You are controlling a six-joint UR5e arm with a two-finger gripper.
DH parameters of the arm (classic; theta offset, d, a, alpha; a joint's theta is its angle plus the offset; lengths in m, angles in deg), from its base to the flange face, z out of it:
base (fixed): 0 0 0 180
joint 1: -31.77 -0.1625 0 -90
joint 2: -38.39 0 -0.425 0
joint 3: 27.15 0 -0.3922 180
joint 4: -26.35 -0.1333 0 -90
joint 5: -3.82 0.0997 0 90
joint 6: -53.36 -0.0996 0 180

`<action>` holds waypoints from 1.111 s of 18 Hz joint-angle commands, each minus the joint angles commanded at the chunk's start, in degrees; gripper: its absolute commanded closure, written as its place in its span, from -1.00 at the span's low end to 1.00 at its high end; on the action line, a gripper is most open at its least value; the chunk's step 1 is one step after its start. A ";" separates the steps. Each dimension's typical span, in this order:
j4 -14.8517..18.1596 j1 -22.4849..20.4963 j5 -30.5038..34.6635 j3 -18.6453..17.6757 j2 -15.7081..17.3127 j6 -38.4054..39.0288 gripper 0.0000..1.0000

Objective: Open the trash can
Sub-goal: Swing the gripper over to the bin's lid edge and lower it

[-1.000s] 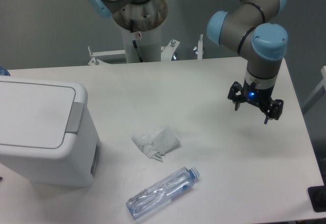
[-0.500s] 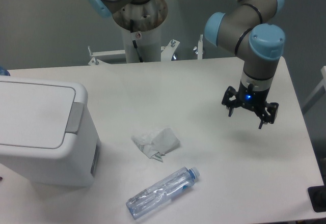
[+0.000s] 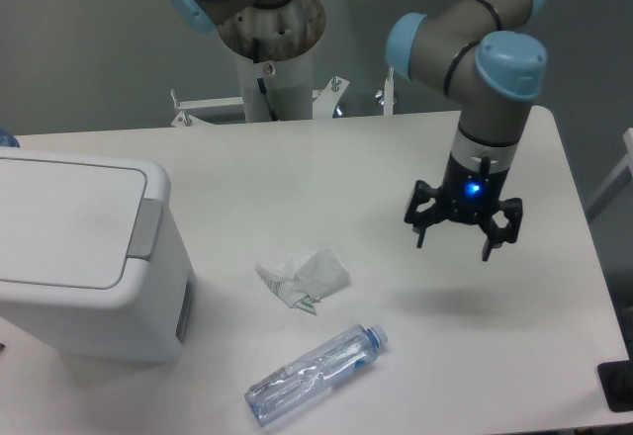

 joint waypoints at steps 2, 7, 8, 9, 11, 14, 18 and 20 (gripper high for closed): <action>-0.17 2.20 -0.09 0.71 0.44 3.18 -1.00; -0.18 6.24 -2.02 0.36 4.39 6.44 -1.00; -0.18 6.95 -2.54 0.36 5.10 7.84 -1.00; -0.09 7.39 -2.63 0.36 5.71 9.50 -1.00; -0.18 8.70 -3.33 0.62 6.50 12.67 -1.00; -0.18 10.55 -4.30 0.62 7.65 17.15 -1.00; -0.26 13.36 -7.64 1.14 8.18 20.50 -1.00; -0.18 14.25 -8.96 1.32 9.40 23.13 -1.00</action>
